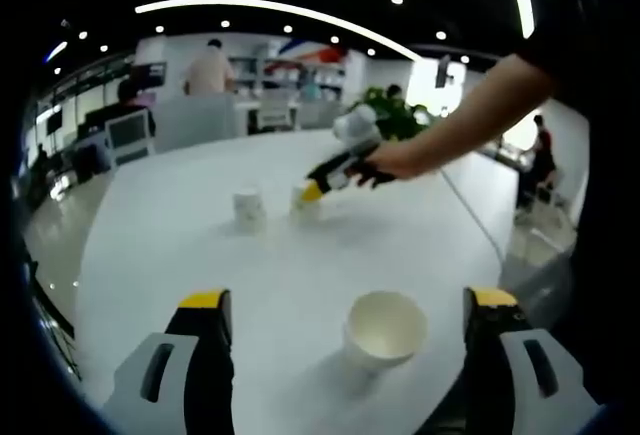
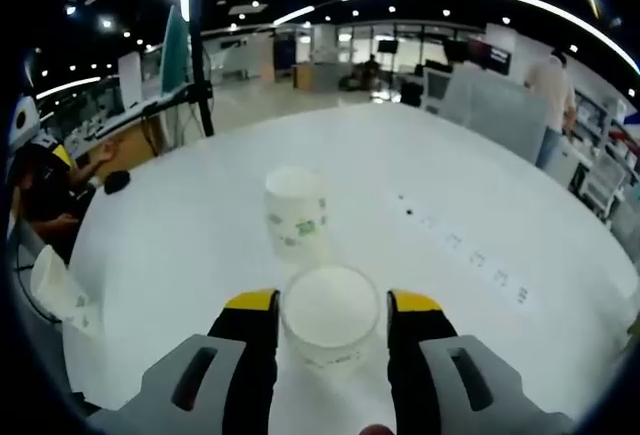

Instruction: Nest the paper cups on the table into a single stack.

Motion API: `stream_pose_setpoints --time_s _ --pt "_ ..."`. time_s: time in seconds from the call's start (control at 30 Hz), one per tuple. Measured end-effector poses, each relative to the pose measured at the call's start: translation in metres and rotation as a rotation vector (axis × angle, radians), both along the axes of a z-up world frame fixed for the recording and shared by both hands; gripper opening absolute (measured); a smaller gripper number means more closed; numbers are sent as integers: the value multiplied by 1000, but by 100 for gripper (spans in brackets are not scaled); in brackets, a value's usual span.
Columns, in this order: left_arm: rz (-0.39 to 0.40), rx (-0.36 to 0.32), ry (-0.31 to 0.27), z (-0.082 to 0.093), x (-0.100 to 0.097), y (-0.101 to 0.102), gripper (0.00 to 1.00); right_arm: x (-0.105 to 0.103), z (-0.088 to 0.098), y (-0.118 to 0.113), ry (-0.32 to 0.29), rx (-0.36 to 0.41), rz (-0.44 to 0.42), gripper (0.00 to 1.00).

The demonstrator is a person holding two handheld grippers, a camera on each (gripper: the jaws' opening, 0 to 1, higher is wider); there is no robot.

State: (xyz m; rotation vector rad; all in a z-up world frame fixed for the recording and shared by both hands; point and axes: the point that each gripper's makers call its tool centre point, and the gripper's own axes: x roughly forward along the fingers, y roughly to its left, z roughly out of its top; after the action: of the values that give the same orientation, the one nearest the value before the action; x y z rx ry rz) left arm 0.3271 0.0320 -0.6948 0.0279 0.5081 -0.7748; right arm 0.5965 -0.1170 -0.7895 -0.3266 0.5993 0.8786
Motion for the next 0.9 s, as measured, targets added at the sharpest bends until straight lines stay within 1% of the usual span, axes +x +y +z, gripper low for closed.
stream_pose_setpoints --time_s 0.07,0.1,0.3,0.4,0.5,0.6,0.73,0.77,0.8,0.87,0.9 --pt "1 1 0 0 0 0 95 2 -3 -1 4 -9 4 36" --pt "0 2 1 0 -1 0 95 -1 -3 0 6 -10 7 36" --pt "2 2 3 -1 -3 2 95 4 -9 -4 21 6 -7 35" --pt "6 5 3 -1 -4 4 94 4 -10 -6 24 3 -3 35" --pt "6 8 4 -2 -6 5 94 7 -16 -11 26 -7 8 35" --pt "5 7 1 -1 -5 5 94 9 -16 -14 27 -8 7 35" --pt "-2 7 -5 -1 -5 6 94 8 -11 -17 18 -4 1 35" --pt "-4 8 -5 0 -5 5 94 7 -5 -17 0 -2 1 35" --pt "-6 11 -7 0 -5 5 94 6 -3 -17 -3 1 1 35" --pt "-10 12 -10 2 -4 4 94 -1 6 -14 -4 6 1 35" --pt "-13 12 -14 3 -4 4 94 0 8 -15 -6 7 1 35"
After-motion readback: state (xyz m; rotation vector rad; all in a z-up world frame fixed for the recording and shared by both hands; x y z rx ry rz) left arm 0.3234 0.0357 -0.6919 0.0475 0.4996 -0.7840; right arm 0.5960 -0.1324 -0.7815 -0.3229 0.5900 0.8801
